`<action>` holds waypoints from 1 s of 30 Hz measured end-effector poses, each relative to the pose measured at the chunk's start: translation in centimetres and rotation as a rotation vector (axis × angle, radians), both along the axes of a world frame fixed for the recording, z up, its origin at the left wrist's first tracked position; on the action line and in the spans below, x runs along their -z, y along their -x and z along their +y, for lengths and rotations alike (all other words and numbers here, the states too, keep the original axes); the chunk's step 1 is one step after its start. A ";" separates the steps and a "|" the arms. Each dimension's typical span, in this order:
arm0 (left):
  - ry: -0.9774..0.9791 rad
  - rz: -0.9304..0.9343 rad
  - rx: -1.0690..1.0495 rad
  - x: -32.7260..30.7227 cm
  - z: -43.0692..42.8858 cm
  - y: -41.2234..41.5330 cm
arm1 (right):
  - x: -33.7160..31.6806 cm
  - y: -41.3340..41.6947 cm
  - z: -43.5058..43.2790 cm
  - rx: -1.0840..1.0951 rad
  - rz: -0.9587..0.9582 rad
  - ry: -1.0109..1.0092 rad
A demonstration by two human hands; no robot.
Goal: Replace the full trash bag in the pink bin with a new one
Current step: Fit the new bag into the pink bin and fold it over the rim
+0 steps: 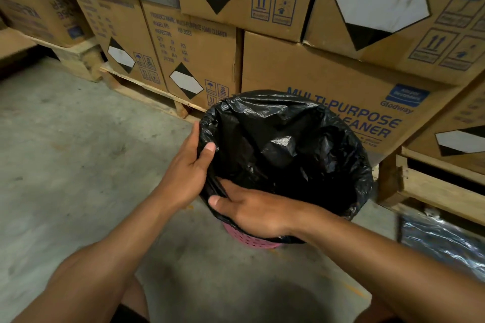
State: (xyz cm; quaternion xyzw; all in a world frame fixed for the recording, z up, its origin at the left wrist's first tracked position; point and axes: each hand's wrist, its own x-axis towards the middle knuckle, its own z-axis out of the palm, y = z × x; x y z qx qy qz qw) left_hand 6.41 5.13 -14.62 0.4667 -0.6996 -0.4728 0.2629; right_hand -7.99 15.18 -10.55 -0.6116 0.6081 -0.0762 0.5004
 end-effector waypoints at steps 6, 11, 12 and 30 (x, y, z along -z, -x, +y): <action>-0.031 -0.015 0.072 -0.3 -0.1 -0.7 | 0.0 0.3 1.6 -0.015 0.059 0.048; -0.020 -0.031 0.057 -0.3 0.1 -0.5 | -0.3 0.2 1.4 -0.064 0.094 0.081; -0.006 -0.037 0.063 -0.4 0.1 -0.5 | -0.4 0.0 1.5 -0.074 0.124 0.129; 0.578 -0.713 0.192 -1.6 4.3 -0.4 | -1.7 7.1 7.8 -0.369 0.626 0.493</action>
